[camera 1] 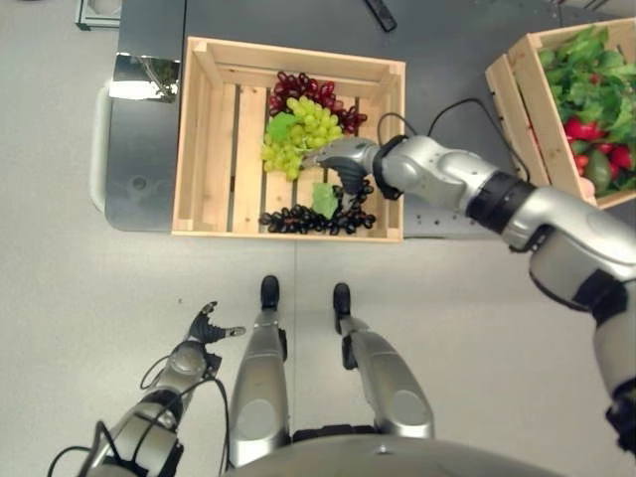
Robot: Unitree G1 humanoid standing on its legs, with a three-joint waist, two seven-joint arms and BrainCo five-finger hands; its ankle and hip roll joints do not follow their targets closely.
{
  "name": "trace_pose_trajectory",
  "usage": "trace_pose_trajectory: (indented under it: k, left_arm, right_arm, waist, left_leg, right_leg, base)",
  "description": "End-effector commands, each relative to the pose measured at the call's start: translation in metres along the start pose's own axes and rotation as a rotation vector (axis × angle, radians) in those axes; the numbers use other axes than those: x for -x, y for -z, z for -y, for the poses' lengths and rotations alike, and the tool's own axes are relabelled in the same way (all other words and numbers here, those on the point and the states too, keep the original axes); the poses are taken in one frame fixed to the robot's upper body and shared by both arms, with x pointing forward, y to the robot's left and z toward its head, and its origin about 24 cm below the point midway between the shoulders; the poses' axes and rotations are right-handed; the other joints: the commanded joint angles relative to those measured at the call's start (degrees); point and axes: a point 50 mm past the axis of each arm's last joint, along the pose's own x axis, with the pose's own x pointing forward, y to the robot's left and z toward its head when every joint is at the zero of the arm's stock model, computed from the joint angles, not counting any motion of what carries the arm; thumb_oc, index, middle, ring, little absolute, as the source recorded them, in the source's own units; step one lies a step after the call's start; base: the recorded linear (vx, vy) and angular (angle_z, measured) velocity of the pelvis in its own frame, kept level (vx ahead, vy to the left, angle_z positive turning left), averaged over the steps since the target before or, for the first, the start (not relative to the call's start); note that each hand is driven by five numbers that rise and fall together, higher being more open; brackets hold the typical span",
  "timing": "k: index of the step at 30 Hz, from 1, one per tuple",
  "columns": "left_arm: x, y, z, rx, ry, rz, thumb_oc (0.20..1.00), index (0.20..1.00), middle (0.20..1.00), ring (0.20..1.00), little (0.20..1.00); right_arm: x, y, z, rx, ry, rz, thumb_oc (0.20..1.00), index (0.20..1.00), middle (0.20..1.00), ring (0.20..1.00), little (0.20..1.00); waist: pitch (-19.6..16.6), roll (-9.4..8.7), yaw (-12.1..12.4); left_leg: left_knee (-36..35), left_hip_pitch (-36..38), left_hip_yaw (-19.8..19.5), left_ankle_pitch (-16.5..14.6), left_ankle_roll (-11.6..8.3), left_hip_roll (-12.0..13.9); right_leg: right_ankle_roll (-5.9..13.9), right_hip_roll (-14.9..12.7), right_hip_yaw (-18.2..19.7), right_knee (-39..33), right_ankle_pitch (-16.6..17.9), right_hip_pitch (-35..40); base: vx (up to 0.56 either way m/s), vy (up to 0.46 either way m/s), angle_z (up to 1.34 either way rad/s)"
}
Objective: Pick up the fruits from the basket on one side to the basket on the other side
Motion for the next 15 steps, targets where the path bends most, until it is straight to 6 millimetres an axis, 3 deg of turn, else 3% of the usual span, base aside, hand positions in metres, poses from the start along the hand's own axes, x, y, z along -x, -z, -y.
trace_pose_trajectory:
  k: [1, 15]
  left_arm:
    - [-0.0017, -0.0028, -0.0154, 0.024, -0.051, 0.012, 1.0, 1.0, 1.0, 1.0, 1.0]
    - [-0.0033, -0.0079, -0.0213, 0.002, -0.059, 0.028, 1.0, 1.0, 1.0, 1.0, 1.0]
  right_arm:
    - [0.0119, 0.0036, 0.0159, -0.007, 0.063, 0.006, 1.0, 1.0, 1.0, 1.0, 1.0]
    - [0.0058, 0.0, 0.0075, -0.019, 0.038, 0.008, 1.0, 1.0, 1.0, 1.0, 1.0]
  waist:
    - [1.5, -2.88, 1.55]
    - [2.81, -2.91, 1.85]
  left_leg:
    - [6.21, -1.6, -1.46, -3.63, -1.61, 0.96]
    - [7.96, -3.52, -1.85, -4.08, -1.51, 0.92]
  right_leg:
    - [4.33, -3.68, 2.19, 3.42, -0.63, -1.34]
    - [4.12, -3.37, 1.99, 4.95, -1.13, -2.85]
  base:
    - [0.0, 0.0, 0.0]
    - [0.0, 0.0, 0.0]
